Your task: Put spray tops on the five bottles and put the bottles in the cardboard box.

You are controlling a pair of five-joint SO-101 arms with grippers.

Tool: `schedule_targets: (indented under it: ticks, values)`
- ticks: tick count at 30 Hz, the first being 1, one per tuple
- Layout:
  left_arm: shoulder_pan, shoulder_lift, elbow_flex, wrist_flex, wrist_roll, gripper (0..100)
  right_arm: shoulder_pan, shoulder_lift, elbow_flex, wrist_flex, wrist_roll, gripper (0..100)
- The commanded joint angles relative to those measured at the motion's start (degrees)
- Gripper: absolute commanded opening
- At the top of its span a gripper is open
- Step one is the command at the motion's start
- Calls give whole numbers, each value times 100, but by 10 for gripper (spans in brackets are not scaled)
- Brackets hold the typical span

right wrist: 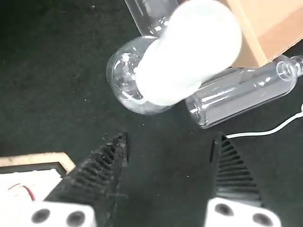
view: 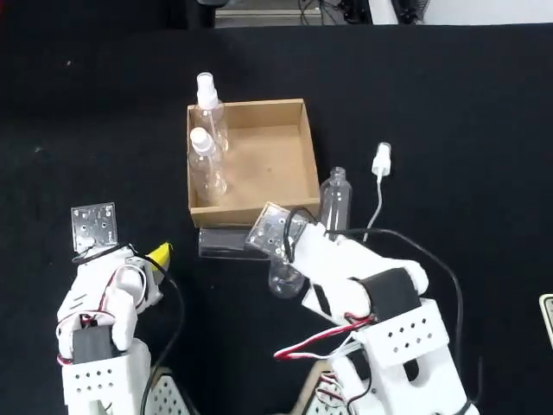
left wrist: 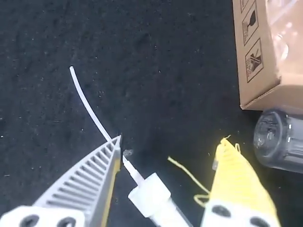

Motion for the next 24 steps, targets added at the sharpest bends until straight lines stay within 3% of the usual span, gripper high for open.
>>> schedule_targets:
  ticks: [1,6,15,24]
  values:
    - [-66,-26,-22,-105,26,289,-141,-101,-374,-185,-123,251]
    - [-66,-26,-31,-105,26,289,-554,-101,-382,0,-237,253]
    - [-66,-26,-31,-105,26,289,-607,-101,-338,-281,-1512,255]
    - [-66,-26,-31,-105,26,289,-1398,-110,-277,-624,-2374,255]
